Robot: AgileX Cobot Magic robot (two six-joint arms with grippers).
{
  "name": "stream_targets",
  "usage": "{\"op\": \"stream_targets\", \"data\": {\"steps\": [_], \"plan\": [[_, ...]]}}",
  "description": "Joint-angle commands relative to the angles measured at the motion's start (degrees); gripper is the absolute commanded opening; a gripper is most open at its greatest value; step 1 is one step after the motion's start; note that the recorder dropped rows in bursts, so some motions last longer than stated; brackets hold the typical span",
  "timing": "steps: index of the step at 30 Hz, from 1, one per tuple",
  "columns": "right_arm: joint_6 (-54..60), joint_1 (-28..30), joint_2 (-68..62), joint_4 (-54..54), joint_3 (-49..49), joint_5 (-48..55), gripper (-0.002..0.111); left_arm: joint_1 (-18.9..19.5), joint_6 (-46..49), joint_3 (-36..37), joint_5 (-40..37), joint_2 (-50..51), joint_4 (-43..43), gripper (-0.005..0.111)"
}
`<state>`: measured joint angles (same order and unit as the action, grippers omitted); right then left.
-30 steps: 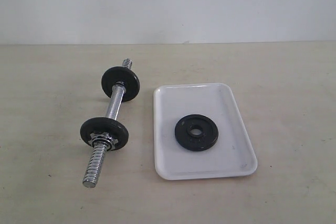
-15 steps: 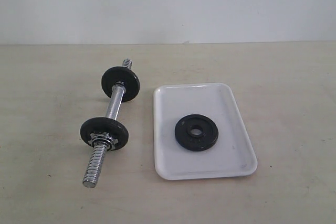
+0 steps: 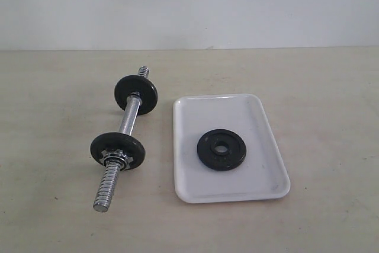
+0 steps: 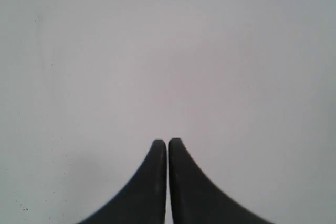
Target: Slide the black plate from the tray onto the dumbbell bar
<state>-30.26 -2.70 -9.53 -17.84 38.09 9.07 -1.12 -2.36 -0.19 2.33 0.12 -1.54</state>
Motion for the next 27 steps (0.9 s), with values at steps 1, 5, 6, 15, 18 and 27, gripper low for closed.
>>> {"op": "stream_targets", "data": {"steps": [1, 5, 6, 15, 18, 27], "plan": [[0.2, 0.3, -0.3, -0.3, 0.2, 0.2, 0.000, -0.2, -0.6, 0.2, 9.3, -0.1, -1.1, 0.005], [0.2, 0.3, -0.3, -0.3, 0.2, 0.2, 0.000, -0.2, -0.6, 0.2, 11.3, -0.1, -1.1, 0.005], [0.2, 0.3, -0.3, -0.3, 0.2, 0.2, 0.000, -0.2, -0.6, 0.2, 11.8, -0.1, -1.1, 0.005], [0.2, 0.3, -0.3, -0.3, 0.2, 0.2, 0.000, -0.2, -1.2, 0.2, 18.4, -0.1, -1.1, 0.005], [0.2, 0.3, -0.3, -0.3, 0.2, 0.1, 0.000, -0.2, -8.1, 0.2, 20.4, -0.1, -1.1, 0.005], [0.2, 0.3, -0.3, -0.3, 0.2, -0.6, 0.000, -0.2, -23.6, 0.2, 31.7, -0.1, -0.7, 0.005]]}}
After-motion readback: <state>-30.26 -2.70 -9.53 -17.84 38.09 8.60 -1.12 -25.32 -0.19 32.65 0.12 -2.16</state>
